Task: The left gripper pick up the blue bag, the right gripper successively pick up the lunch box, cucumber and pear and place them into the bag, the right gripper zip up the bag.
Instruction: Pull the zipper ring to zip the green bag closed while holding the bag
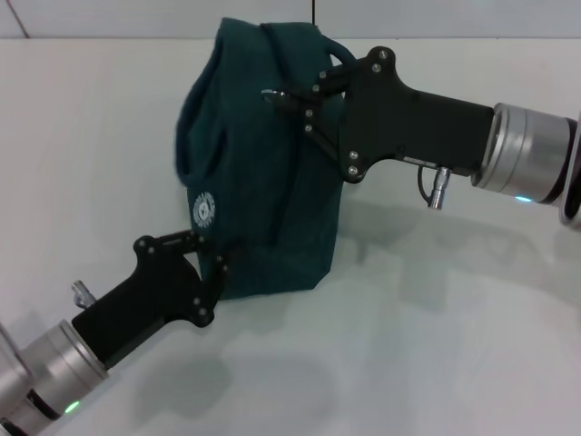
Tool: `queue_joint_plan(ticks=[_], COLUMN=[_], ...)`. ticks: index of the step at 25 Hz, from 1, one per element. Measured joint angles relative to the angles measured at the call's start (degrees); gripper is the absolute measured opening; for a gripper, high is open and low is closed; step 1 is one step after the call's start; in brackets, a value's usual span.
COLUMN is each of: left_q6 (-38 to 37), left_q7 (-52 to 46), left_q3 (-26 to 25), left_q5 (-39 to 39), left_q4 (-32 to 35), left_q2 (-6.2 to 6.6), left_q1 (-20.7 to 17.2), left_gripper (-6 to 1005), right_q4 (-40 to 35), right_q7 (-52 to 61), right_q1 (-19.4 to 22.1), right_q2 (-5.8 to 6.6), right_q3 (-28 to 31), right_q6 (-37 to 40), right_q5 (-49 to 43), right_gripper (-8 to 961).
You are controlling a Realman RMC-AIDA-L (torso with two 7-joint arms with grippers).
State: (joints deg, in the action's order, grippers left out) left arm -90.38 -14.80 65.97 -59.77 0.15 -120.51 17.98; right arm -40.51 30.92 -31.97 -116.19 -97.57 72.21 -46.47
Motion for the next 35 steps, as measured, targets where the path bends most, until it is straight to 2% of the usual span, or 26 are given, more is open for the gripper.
queue_joint_plan(ticks=[4, 8, 18, 23, 35], left_q6=[-3.8, -7.0, -8.2, -8.6, -6.7], left_q7=[-1.3, -4.8, -8.5, -9.5, -8.3], left_q3=[0.0, 0.0, 0.0, 0.0, 0.3], left_q5=[1.6, 2.1, 3.6, 6.3, 6.6], left_q4=[-0.1, 0.2, -0.1, 0.2, 0.3], left_q2=[0.09, 0.23, 0.03, 0.01, 0.34], left_q1=[0.0, 0.3, 3.6, 3.9, 5.2], left_gripper=[67, 235, 646, 666, 402], right_q4=[-0.1, -0.1, 0.0, 0.3, 0.4], right_q7=[-0.6, -1.1, -1.9, -1.9, -2.2], right_q1=[0.1, 0.1, -0.2, -0.4, -0.4], right_q2=[-0.01, 0.00, 0.00, 0.00, 0.00], right_q3=[-1.0, -1.4, -1.7, -1.7, -1.8], right_q6=[0.0, -0.1, -0.9, -1.0, -1.1], right_q5=[0.7, 1.1, 1.5, 1.5, 2.6], right_gripper=[19, 19, 19, 19, 19])
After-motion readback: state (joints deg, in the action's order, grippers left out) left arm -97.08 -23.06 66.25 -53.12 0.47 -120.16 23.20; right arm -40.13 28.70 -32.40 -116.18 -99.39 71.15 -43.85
